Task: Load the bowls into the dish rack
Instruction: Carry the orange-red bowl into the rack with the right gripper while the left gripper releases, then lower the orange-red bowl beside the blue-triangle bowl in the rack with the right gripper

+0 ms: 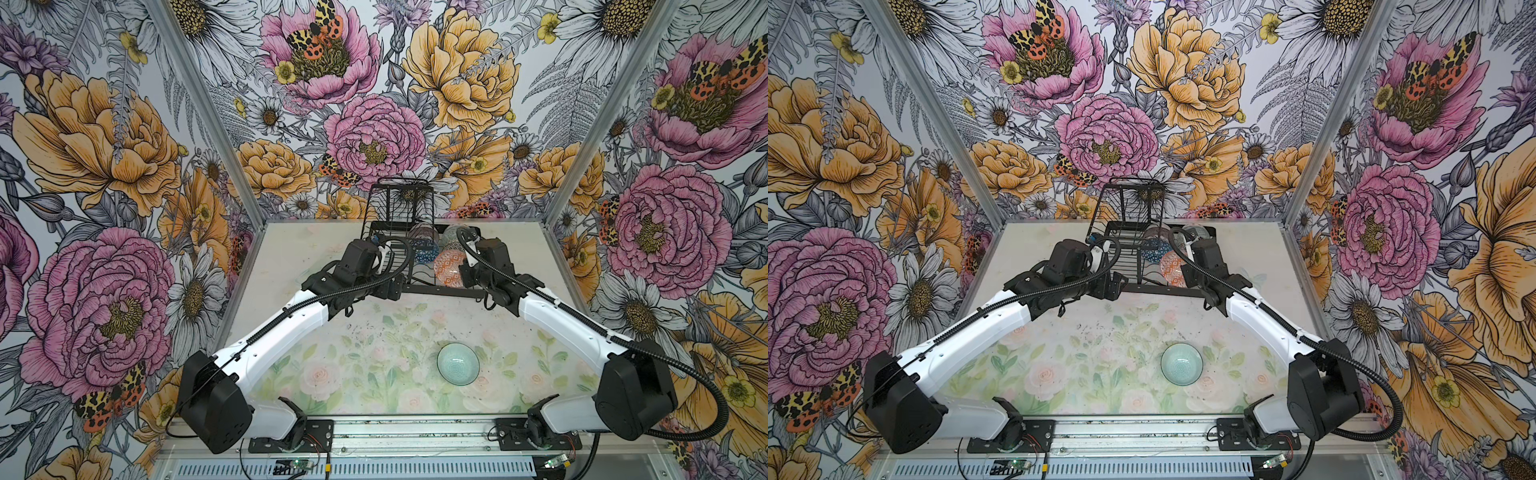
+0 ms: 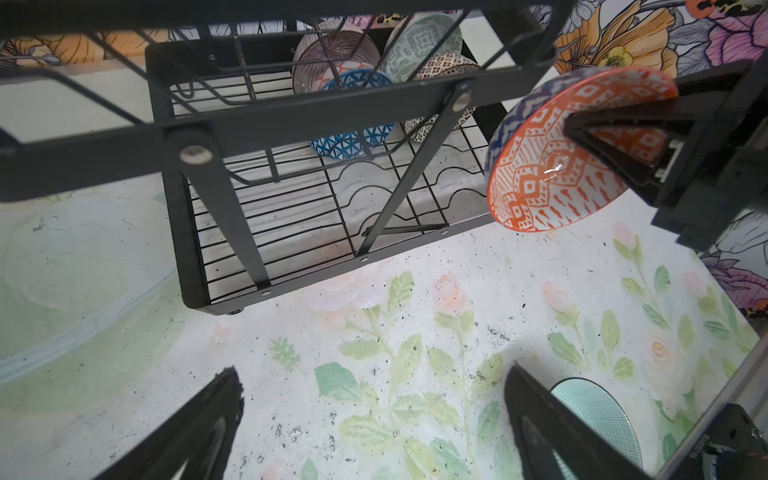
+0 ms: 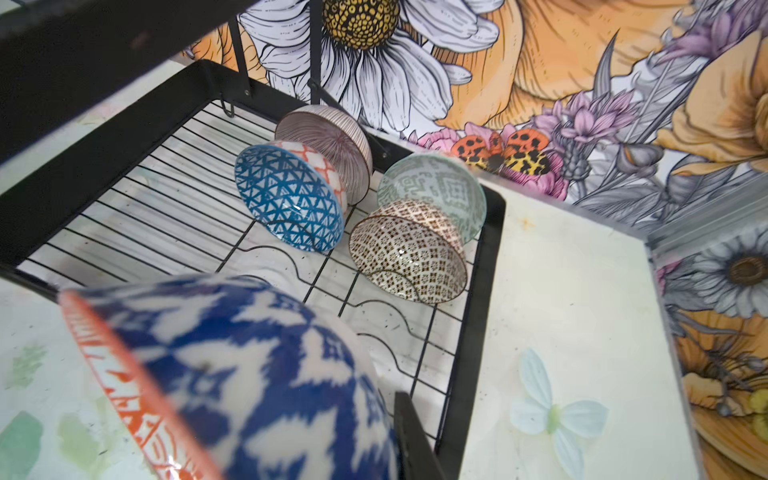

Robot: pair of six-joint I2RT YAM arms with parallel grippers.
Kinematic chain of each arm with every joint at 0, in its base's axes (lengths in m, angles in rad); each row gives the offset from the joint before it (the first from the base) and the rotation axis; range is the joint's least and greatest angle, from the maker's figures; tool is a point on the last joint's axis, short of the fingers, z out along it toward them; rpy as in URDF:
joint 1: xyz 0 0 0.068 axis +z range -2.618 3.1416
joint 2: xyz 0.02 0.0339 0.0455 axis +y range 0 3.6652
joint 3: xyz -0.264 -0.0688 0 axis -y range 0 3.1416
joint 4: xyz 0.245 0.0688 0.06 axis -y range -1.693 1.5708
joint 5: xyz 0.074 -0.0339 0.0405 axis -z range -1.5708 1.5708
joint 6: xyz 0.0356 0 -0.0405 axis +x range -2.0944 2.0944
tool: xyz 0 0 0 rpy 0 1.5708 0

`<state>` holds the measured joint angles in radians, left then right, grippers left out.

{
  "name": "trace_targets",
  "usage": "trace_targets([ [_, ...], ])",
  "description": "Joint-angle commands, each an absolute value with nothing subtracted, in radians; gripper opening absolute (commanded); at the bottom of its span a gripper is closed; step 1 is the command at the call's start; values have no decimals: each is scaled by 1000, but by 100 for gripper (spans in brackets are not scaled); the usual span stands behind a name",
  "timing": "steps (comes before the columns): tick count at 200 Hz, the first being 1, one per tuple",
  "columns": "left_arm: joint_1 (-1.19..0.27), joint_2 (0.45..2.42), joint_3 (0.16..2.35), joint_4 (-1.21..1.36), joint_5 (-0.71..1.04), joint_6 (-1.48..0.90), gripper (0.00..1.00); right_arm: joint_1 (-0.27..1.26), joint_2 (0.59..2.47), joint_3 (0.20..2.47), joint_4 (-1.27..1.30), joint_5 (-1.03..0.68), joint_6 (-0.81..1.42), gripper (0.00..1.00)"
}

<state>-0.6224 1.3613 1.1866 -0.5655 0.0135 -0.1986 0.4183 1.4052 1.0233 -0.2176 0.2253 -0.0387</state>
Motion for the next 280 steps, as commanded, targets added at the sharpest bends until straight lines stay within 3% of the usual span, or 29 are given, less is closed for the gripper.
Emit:
trace_targets([
  [1,-609,1368,1212,-574,36,-172,99,422,1361,997,-1,321,-211,0],
  [49,-595,1379,1223,-575,44,-163,99,458,1360,822,383,331,-577,0],
  [128,-584,1383,1221,-576,52,-161,99,489,1562,812,651,401,-873,0],
  [280,-583,1344,1189,-588,44,-169,99,482,1893,996,755,343,-954,0],
])
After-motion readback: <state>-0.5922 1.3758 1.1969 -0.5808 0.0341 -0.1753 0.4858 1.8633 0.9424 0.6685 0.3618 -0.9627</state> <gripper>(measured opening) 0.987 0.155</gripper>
